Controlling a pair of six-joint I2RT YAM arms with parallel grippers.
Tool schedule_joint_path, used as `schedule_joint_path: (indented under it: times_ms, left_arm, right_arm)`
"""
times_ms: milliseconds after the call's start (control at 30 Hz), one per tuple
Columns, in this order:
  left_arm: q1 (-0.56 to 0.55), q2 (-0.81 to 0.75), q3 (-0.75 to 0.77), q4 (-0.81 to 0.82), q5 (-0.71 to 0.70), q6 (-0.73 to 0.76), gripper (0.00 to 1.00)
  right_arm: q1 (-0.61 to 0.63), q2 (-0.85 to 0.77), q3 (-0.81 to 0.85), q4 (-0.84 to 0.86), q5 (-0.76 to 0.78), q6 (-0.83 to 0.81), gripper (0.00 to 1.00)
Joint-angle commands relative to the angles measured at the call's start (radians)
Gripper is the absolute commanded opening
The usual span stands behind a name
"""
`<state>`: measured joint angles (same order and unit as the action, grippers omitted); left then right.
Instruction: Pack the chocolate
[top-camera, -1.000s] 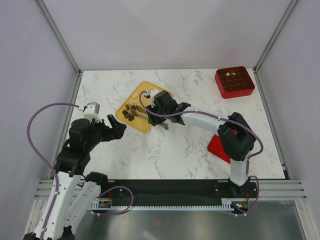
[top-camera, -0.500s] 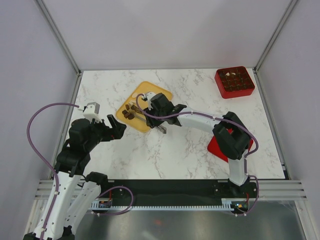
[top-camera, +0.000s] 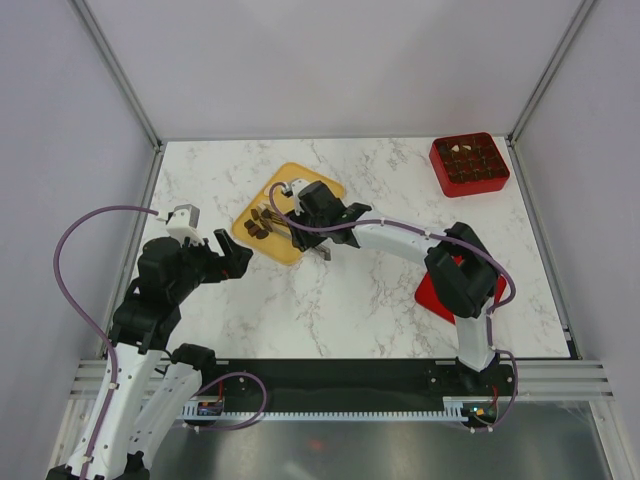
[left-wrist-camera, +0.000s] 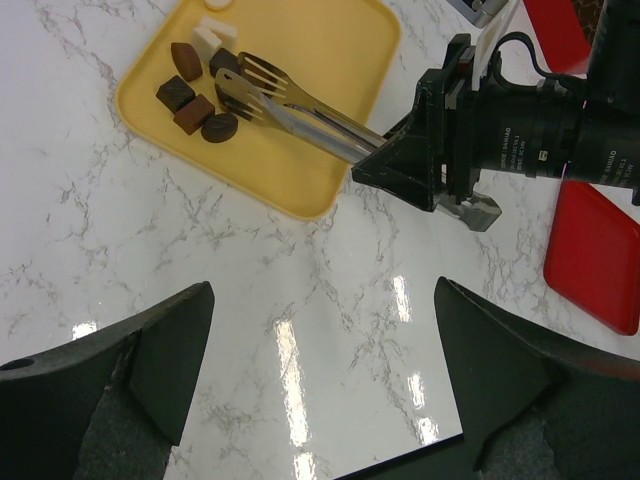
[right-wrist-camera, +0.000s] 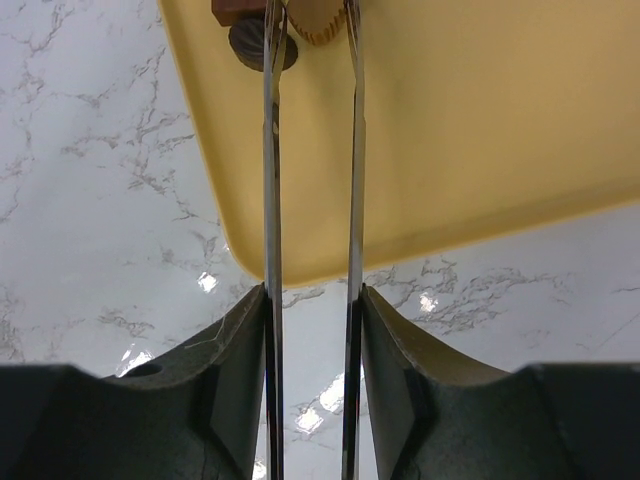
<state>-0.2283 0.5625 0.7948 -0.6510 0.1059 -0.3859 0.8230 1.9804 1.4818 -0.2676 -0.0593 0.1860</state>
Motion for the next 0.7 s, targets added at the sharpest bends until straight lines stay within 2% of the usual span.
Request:
schedule_joint_path:
  times_ms: [0, 367, 500, 667]
  left_arm:
    - [0.004, -0.003, -0.006, 0.031, -0.011, 0.012, 1.0]
    - [0.006, -0.004, -0.006, 0.03, -0.015, 0.012, 1.0]
    - [0.006, -0.006, -0.006, 0.03, -0.015, 0.012, 1.0]
    - [0.004, -0.006, -0.008, 0.028, -0.014, 0.012, 1.0]
  right_arm:
    - [0.007, 0.014, 0.054, -0.027, 0.019, -0.014, 0.47]
    - [0.016, 0.044, 0.089, -0.038, 0.012, -0.01, 0.48]
    - [0.016, 0.017, 0.084, -0.054, 0.053, -0.01, 0.39]
    - [0.002, -0.086, 0.049, -0.099, 0.079, -0.014, 0.35]
